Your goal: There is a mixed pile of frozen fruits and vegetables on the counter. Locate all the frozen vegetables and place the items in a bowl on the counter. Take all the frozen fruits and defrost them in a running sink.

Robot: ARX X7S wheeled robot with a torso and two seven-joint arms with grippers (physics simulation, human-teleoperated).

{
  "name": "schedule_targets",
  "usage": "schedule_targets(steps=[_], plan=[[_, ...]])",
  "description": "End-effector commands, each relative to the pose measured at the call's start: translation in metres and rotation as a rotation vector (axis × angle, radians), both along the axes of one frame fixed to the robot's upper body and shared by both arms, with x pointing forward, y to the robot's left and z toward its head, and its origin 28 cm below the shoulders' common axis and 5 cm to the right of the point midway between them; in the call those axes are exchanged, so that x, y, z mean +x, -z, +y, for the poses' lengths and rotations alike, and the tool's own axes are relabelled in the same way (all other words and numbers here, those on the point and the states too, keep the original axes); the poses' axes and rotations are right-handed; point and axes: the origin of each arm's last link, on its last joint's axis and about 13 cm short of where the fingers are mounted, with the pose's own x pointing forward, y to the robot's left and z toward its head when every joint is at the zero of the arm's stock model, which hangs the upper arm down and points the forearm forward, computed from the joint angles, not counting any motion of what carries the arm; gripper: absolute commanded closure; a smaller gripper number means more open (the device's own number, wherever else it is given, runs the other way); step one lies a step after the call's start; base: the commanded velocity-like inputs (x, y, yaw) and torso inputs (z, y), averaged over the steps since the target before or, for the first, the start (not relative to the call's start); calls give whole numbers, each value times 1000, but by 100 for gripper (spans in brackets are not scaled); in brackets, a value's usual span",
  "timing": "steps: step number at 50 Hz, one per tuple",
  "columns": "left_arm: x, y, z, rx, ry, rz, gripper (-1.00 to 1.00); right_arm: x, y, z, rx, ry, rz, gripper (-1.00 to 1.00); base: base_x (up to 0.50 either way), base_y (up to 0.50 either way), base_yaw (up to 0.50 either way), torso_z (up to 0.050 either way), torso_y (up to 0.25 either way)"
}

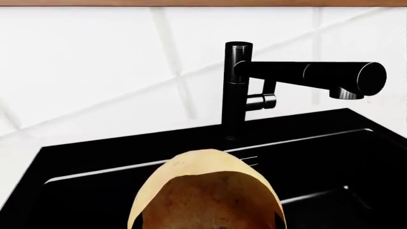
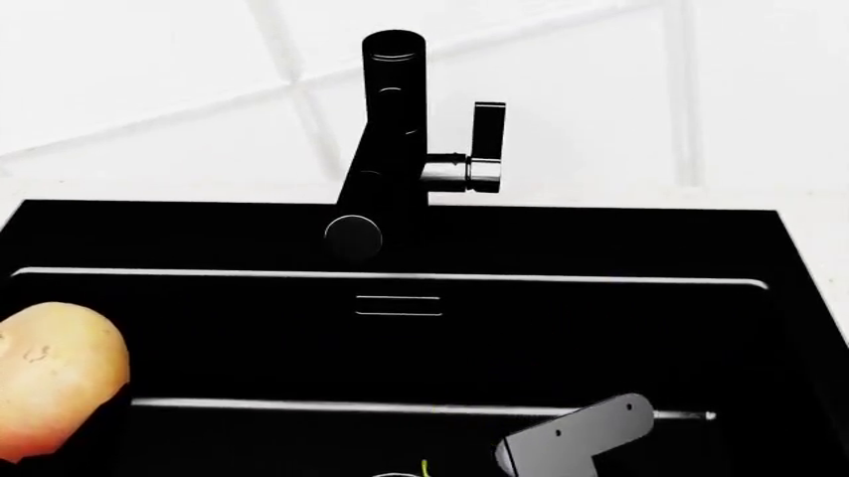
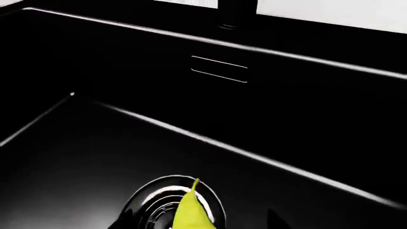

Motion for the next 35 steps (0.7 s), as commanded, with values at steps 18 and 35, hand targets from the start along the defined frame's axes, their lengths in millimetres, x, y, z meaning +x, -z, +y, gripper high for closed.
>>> schedule_targets(steps=[18, 35], plan=[[7, 7, -5, -60, 19, 3, 100, -40, -54, -16, 113, 115, -248, -100, 34, 0, 3, 0, 1], [30, 19, -15, -31, 58, 43, 100, -86, -102, -27, 112, 180, -410, -100, 34, 0, 0, 0, 0]])
